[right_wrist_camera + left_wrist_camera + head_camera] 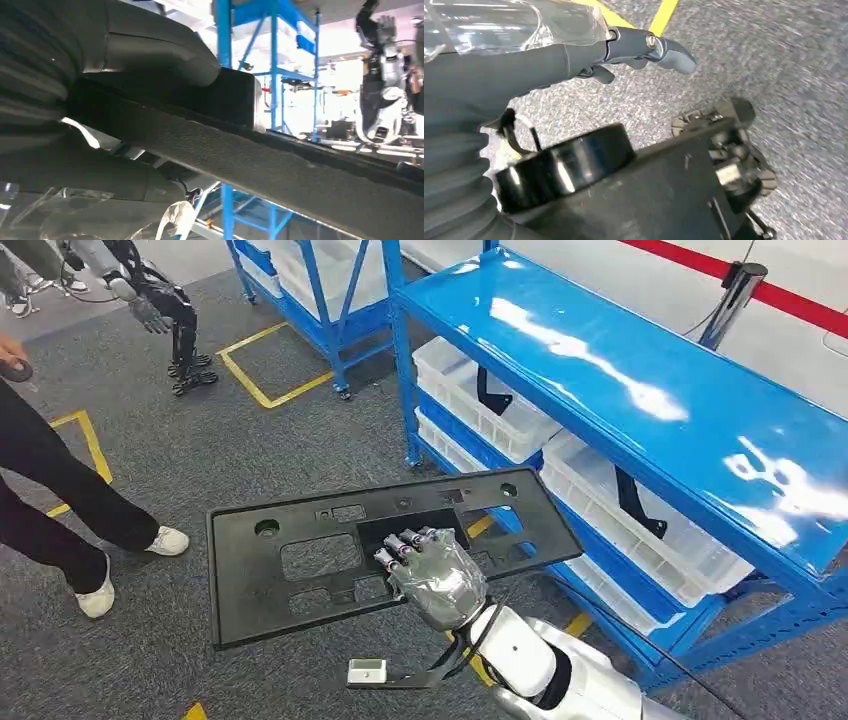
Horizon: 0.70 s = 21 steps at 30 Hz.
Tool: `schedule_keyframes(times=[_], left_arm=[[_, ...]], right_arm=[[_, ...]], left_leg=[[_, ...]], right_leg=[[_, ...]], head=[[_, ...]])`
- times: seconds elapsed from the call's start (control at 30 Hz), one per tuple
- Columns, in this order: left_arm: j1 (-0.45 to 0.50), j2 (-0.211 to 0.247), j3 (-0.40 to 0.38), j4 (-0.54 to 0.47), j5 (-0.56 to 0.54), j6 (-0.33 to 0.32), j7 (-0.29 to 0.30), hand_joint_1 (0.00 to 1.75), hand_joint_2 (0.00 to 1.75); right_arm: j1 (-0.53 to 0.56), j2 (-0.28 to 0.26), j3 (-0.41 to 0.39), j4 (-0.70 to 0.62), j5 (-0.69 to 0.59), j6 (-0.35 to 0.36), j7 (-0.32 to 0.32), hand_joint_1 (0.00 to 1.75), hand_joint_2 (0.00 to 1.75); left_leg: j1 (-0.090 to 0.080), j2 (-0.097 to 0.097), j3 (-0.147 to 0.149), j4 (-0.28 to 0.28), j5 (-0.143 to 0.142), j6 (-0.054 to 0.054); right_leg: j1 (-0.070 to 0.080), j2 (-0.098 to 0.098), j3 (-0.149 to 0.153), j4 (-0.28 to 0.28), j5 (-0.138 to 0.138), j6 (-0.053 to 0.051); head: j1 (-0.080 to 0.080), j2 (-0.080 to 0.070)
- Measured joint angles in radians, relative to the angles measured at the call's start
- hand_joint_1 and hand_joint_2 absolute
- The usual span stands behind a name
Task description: Take the parts from the cabinet and place them on the table.
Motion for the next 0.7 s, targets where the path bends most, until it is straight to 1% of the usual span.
schedule_keyframes(times=[0.03,0.07,0.1,0.13,0.17,0.2,0.23,0.27,0.3,0.33,0.37,0.4,0.43,0.47,0.5,0.53,0.57,0.6,0.63,0.67,0.7], left_arm=[[0.003,0.000,0.000,0.000,0.000,0.001,0.001,0.00,1.75],[0.006,0.001,0.000,0.000,0.000,0.001,0.005,0.00,1.75],[0.006,0.001,0.000,0.000,0.000,0.002,0.006,0.00,1.75],[0.004,0.002,0.000,0.000,0.000,0.002,0.006,0.00,1.75],[0.002,0.002,0.000,0.000,0.000,0.002,0.006,0.00,1.75],[0.001,0.002,0.000,0.000,0.000,0.002,0.006,0.00,1.75],[0.002,0.002,0.000,0.000,-0.001,0.001,0.008,0.00,1.75],[0.003,0.002,0.000,0.000,-0.001,0.001,0.009,0.00,1.75],[0.004,0.002,0.000,0.000,-0.002,0.001,0.011,0.00,1.75],[0.004,0.002,0.000,0.000,-0.002,0.001,0.011,0.00,1.75],[0.003,0.002,0.000,0.000,-0.002,0.001,0.011,0.00,1.75],[0.003,0.002,0.000,0.000,-0.003,0.001,0.011,0.00,1.75],[0.000,0.003,0.000,0.000,-0.002,0.001,0.011,0.00,1.75],[0.001,0.004,0.000,0.000,-0.002,0.001,0.011,0.00,1.75],[0.004,0.005,0.000,0.000,-0.002,0.001,0.011,0.00,1.75],[0.007,0.006,0.000,0.000,-0.002,0.001,0.011,0.00,1.75],[0.008,0.012,0.000,0.000,-0.002,0.001,0.011,0.00,1.75],[0.009,0.010,0.000,0.000,-0.002,0.001,0.011,0.00,1.75],[0.006,0.010,0.000,0.000,-0.002,0.001,0.011,0.00,1.75],[0.002,0.010,0.000,0.000,-0.001,0.001,0.011,0.00,1.75],[-0.002,0.010,0.000,0.000,-0.002,0.002,0.011,0.00,1.75]], right_arm=[[-0.001,0.000,0.000,0.000,0.000,-0.001,0.000,1.75,1.75],[0.000,-0.002,0.000,-0.002,0.000,-0.002,-0.001,1.75,1.75],[0.001,-0.002,0.000,-0.003,0.000,-0.003,-0.001,1.75,1.75],[0.001,-0.003,0.000,-0.006,0.000,-0.003,-0.001,1.75,1.75],[0.002,-0.004,0.000,-0.006,0.000,-0.003,-0.002,1.75,1.75],[0.005,-0.006,0.000,-0.006,0.000,-0.003,-0.003,1.75,1.75],[0.009,-0.008,0.000,-0.006,0.000,-0.003,-0.003,1.75,1.75],[0.013,-0.008,0.001,-0.006,0.000,-0.003,-0.004,1.75,1.75],[0.013,-0.010,0.001,-0.006,0.000,-0.003,-0.004,1.75,1.75],[0.013,-0.011,0.001,-0.006,0.000,-0.003,-0.004,1.75,1.75],[0.012,-0.011,0.001,-0.006,0.000,-0.003,-0.004,1.75,1.75],[0.013,-0.012,0.001,-0.006,0.000,-0.003,-0.004,1.75,1.75],[0.013,-0.011,0.001,-0.006,0.000,-0.003,-0.005,1.75,1.75],[0.014,-0.011,0.001,-0.008,0.001,-0.003,-0.005,1.75,1.75],[0.014,-0.012,0.001,-0.008,0.000,-0.003,-0.005,1.75,1.75],[0.014,-0.012,0.001,-0.009,0.001,-0.003,-0.005,1.75,1.75],[0.012,-0.011,0.001,-0.011,0.001,-0.003,-0.004,1.75,1.75],[0.013,-0.011,0.001,-0.012,0.001,-0.003,-0.004,1.75,1.75],[0.013,-0.011,0.001,-0.014,0.002,-0.003,-0.004,1.75,1.75],[0.013,-0.011,0.001,-0.014,0.002,-0.003,-0.003,1.75,1.75],[0.014,-0.012,0.001,-0.014,0.002,-0.003,-0.004,1.75,1.75]], left_leg=[[0.002,-0.010,0.001,-0.007,0.006,0.007],[0.013,-0.018,0.013,-0.017,0.014,0.015],[0.011,-0.029,0.014,-0.020,0.017,0.021],[0.011,-0.035,0.013,-0.019,0.019,0.027],[0.011,-0.046,0.014,-0.019,0.019,0.028],[0.011,-0.058,0.013,-0.018,0.019,0.028],[0.010,-0.071,0.014,-0.018,0.019,0.028],[0.010,-0.085,0.016,-0.018,0.019,0.028],[0.012,-0.098,0.017,-0.017,0.018,0.027],[0.013,-0.112,0.019,-0.014,0.016,0.024],[0.016,-0.124,0.019,-0.009,0.012,0.019],[0.016,-0.133,0.014,-0.005,0.008,0.014],[0.011,-0.143,0.004,0.008,0.006,0.009],[0.016,-0.150,0.000,0.005,0.009,0.004],[0.018,-0.159,-0.001,0.001,0.010,0.001],[0.022,-0.166,-0.003,0.000,0.011,-0.003],[0.024,-0.152,-0.009,0.008,0.002,-0.008],[0.016,-0.096,-0.022,0.042,-0.018,-0.016],[0.018,-0.072,-0.053,0.107,-0.051,-0.022],[0.023,-0.061,-0.095,0.192,-0.088,-0.027],[0.026,-0.059,-0.142,0.285,-0.121,-0.031]], right_leg=[[0.002,-0.008,0.004,-0.003,0.000,0.007],[-0.004,0.015,0.000,0.005,-0.012,0.014],[-0.004,0.061,-0.011,0.042,-0.041,0.013],[-0.005,0.083,-0.044,0.117,-0.085,0.012],[-0.003,0.093,-0.082,0.203,-0.124,0.013],[-0.002,0.097,-0.121,0.283,-0.151,0.014],[-0.002,0.098,-0.147,0.330,-0.156,0.014],[-0.002,0.099,-0.146,0.318,-0.135,0.014],[-0.003,0.100,-0.124,0.262,-0.095,0.014],[-0.005,0.104,-0.082,0.167,-0.042,0.013],[-0.009,0.128,-0.041,0.072,0.005,0.014],[-0.016,0.176,-0.017,0.021,0.004,0.013],[-0.017,0.176,-0.016,0.010,0.005,0.010],[-0.012,0.166,-0.018,0.013,0.005,0.008],[-0.006,0.157,-0.017,0.013,0.004,0.004],[-0.004,0.148,-0.017,0.012,0.006,-0.003],[-0.012,0.134,-0.015,0.007,0.009,-0.010],[-0.011,0.128,-0.012,0.007,0.007,-0.016],[-0.010,0.117,-0.011,0.007,0.005,-0.022],[-0.008,0.106,-0.010,0.007,0.004,-0.024],[-0.007,0.090,-0.009,0.007,0.002,-0.026]], head=[[0.000,0.000],[0.000,0.000],[0.001,0.000],[0.001,0.000],[0.001,0.000],[0.001,0.000],[0.001,0.000],[0.001,0.000],[0.001,0.000],[0.001,0.000],[0.001,0.000],[0.001,0.000],[0.000,0.000],[0.000,0.000],[0.000,0.000],[0.000,0.000],[0.000,0.000],[-0.002,0.000],[-0.001,0.000],[-0.001,0.000],[-0.001,0.000]])
